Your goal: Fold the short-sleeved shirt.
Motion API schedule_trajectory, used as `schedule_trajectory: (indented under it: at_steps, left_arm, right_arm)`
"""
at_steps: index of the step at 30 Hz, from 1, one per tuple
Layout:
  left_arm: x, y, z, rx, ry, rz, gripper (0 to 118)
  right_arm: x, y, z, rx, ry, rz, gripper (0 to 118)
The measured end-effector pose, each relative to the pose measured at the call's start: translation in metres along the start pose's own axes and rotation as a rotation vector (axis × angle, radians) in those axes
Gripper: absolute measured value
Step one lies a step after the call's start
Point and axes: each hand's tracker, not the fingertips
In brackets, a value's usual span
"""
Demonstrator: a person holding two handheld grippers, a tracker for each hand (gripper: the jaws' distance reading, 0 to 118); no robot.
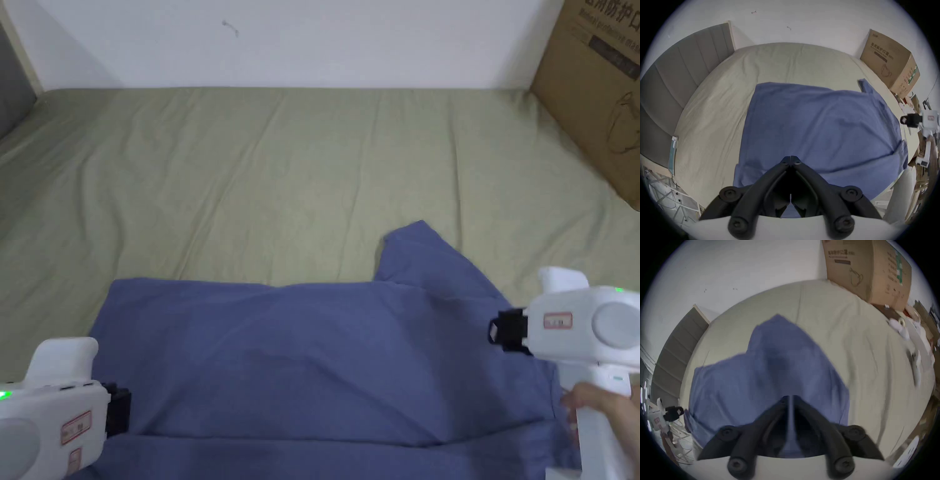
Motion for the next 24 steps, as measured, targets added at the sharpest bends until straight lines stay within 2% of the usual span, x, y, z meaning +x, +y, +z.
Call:
schedule_trajectory:
  at_steps: [1, 2, 3, 5, 7, 9, 10, 11, 12, 13, 14, 15, 16, 24]
  left_arm:
    - [-0.001, 0.003, -0.003, 0.003, -0.008, -0.001, 0]
    - [-0.001, 0.005, -0.006, 0.003, -0.016, 0.0, 0]
    - [-0.001, 0.007, -0.011, 0.0, -0.025, 0.004, 0]
    - [-0.001, 0.009, -0.022, -0.021, -0.024, 0.021, 0]
    - [-0.002, 0.008, -0.03, -0.045, 0.001, 0.019, 0]
    - [-0.003, 0.007, -0.033, -0.061, 0.0, 0.03, 0]
    - [-0.004, 0.007, -0.034, -0.068, -0.003, 0.036, 0]
    - [-0.005, 0.007, -0.035, -0.07, -0.003, 0.04, 0]
    - [-0.006, 0.007, -0.036, -0.077, -0.002, 0.043, 0]
    - [-0.005, 0.007, -0.035, -0.082, 0.002, 0.042, 0]
    - [-0.005, 0.007, -0.035, -0.084, 0.006, 0.039, 0]
    - [-0.005, 0.008, -0.035, -0.086, 0.011, 0.037, 0]
    - [-0.005, 0.008, -0.035, -0.088, 0.016, 0.038, 0]
    - [-0.01, 0.02, -0.033, -0.067, 0.025, 0.038, 0]
  right_arm:
    - [0.001, 0.014, -0.009, 0.019, -0.031, 0.04, 51]
    - [-0.01, 0.028, -0.013, 0.019, -0.047, 0.077, 86]
    - [-0.026, 0.036, -0.009, 0.015, -0.049, 0.096, 90]
    - [-0.033, 0.049, -0.023, -0.034, -0.067, 0.084, 90]
    - [-0.017, 0.068, -0.047, -0.053, -0.059, 0.087, 90]
    - [-0.021, 0.066, -0.059, -0.093, -0.056, 0.078, 89]
    - [-0.024, 0.063, -0.063, -0.112, -0.046, 0.083, 87]
    - [-0.005, 0.07, -0.082, -0.139, -0.048, 0.09, 70]
    - [-0.005, 0.065, -0.088, -0.17, -0.071, 0.091, 36]
    - [-0.006, 0.06, -0.092, -0.178, -0.08, 0.095, 23]
    - [-0.002, 0.059, -0.094, -0.135, -0.137, 0.101, 18]
    - [0.003, 0.064, -0.092, -0.137, -0.062, 0.051, 10]
    - [0.003, 0.066, -0.086, -0.127, -0.037, 0.053, 7]
    - [0.0, 0.078, -0.072, -0.098, -0.041, 0.076, 6]
